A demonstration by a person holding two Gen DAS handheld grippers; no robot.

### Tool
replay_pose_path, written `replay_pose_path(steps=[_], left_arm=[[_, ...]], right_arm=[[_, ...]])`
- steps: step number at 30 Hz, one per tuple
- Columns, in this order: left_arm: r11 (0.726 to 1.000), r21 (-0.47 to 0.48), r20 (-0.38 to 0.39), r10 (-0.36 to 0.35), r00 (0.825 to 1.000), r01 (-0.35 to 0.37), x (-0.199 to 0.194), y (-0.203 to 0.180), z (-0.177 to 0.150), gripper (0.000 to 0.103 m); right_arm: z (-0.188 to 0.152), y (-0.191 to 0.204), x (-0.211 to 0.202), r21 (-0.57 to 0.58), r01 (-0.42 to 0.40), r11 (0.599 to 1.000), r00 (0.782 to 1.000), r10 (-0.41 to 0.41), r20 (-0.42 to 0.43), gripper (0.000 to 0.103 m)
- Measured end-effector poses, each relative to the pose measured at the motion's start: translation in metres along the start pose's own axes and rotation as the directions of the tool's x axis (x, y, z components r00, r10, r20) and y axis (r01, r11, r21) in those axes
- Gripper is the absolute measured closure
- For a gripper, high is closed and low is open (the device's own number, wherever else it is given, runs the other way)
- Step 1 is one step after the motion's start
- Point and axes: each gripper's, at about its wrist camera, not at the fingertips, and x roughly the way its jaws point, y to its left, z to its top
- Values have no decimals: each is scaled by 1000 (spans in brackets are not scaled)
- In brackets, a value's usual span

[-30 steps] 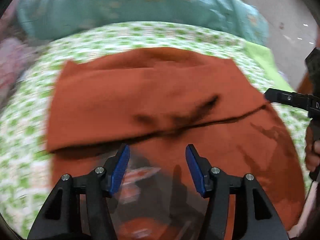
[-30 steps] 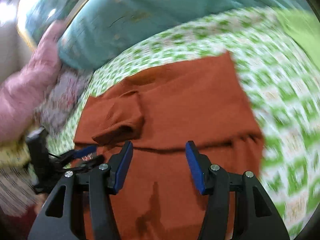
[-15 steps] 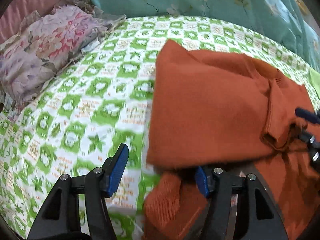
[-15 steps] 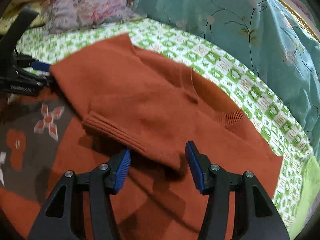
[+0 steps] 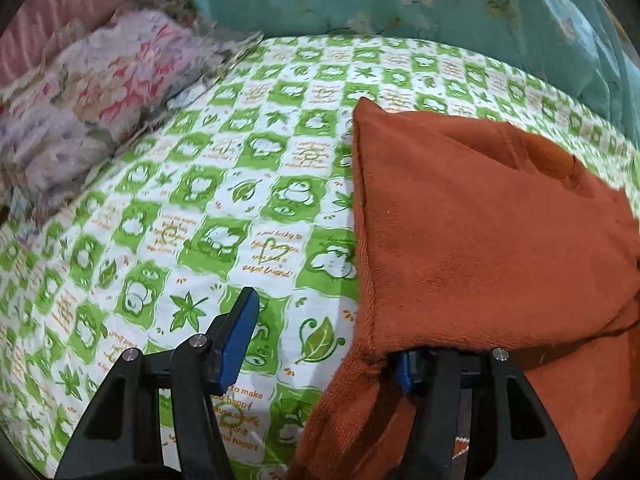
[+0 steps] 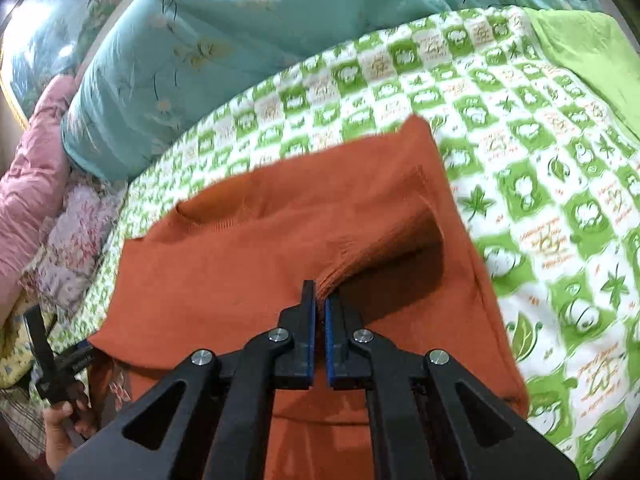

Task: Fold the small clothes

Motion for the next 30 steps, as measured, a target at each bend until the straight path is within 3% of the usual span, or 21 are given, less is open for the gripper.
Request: replay_pose_path(steps=[5, 7, 11, 14, 16, 19, 21, 24, 26, 30], left_arm=[[984, -142, -25, -109, 994, 105, 3, 31, -1, 44], [978, -166, -25, -133, 991, 127, 4, 36, -3, 44], [972, -183, -19, -155, 988, 148, 4, 39, -3, 44], [966, -197, -21, -173, 985, 166, 4, 41, -3, 43], [960, -213, -18, -189, 982, 181, 5, 44, -4, 42], [947, -247, -18, -218, 976, 207, 6, 50, -3, 42], [943, -254, -19, -226, 974, 214, 7, 52, -2, 42], [952, -229, -37, -216, 976, 202, 4, 50, -4, 42], [960, -194, -58, -214, 975, 200, -1, 48, -6, 42], [955, -151, -76, -269, 960, 256, -19, 56, -17, 44]], right_arm=[[5, 4, 1, 46, -64, 997, 998, 65, -21, 96], [3, -2, 0, 80, -56, 995, 998, 58, -19, 88], [0, -17, 0, 142, -48, 989, 998, 51, -22, 87], [1, -9, -11, 88, -29, 996, 999, 28, 17, 97], [3, 0, -23, 52, -7, 999, 998, 3, 66, 97], [0, 0, -13, 29, 37, 999, 999, -37, 7, 97], [-9, -3, 2, 14, 56, 998, 995, -54, -84, 97], [-15, -9, -1, 47, 53, 997, 996, -49, -81, 96], [-14, -13, -8, 85, 52, 995, 997, -47, -69, 86], [-14, -22, -36, 116, 33, 993, 999, -30, -22, 84]])
